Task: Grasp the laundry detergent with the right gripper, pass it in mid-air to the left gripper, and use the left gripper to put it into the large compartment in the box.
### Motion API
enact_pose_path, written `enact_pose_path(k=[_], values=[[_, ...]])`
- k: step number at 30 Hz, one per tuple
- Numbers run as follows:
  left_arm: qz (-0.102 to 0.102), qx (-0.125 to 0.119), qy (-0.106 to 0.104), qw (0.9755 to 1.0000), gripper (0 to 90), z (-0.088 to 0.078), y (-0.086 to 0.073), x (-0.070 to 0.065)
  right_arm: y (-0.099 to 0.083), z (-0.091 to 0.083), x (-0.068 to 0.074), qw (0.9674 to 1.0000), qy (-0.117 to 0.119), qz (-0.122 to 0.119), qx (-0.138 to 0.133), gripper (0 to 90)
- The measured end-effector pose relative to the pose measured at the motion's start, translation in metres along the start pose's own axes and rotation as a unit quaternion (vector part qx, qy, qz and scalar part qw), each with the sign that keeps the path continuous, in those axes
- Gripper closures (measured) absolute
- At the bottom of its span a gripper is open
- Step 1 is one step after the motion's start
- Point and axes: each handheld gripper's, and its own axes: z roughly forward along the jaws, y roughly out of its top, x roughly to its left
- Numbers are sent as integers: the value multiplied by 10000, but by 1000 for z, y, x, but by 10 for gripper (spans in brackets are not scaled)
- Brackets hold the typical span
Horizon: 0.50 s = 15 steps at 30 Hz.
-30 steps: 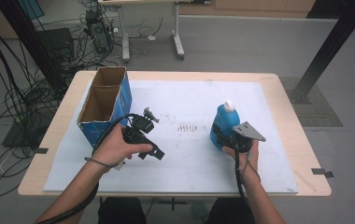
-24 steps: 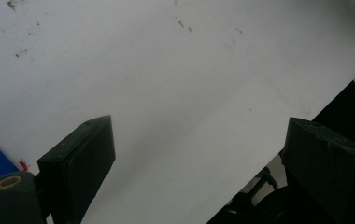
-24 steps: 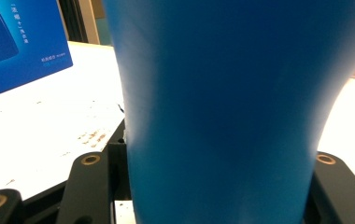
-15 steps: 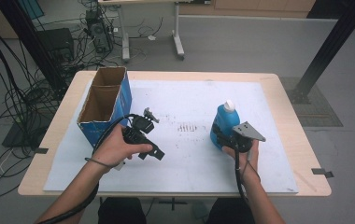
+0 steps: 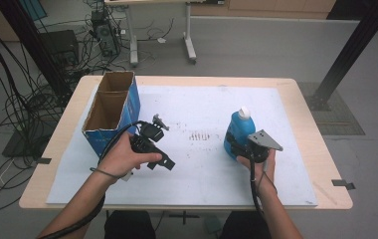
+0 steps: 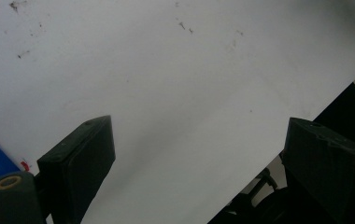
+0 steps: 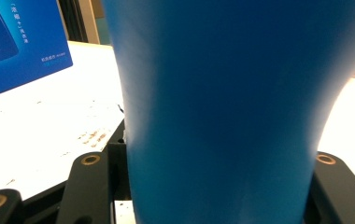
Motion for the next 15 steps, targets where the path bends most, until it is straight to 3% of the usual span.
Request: enact_pose_path(k=[15], values=[[-21,-28,-36,10000,98,2,4,2,0,-1,1,10000,-50,1,-18,434]])
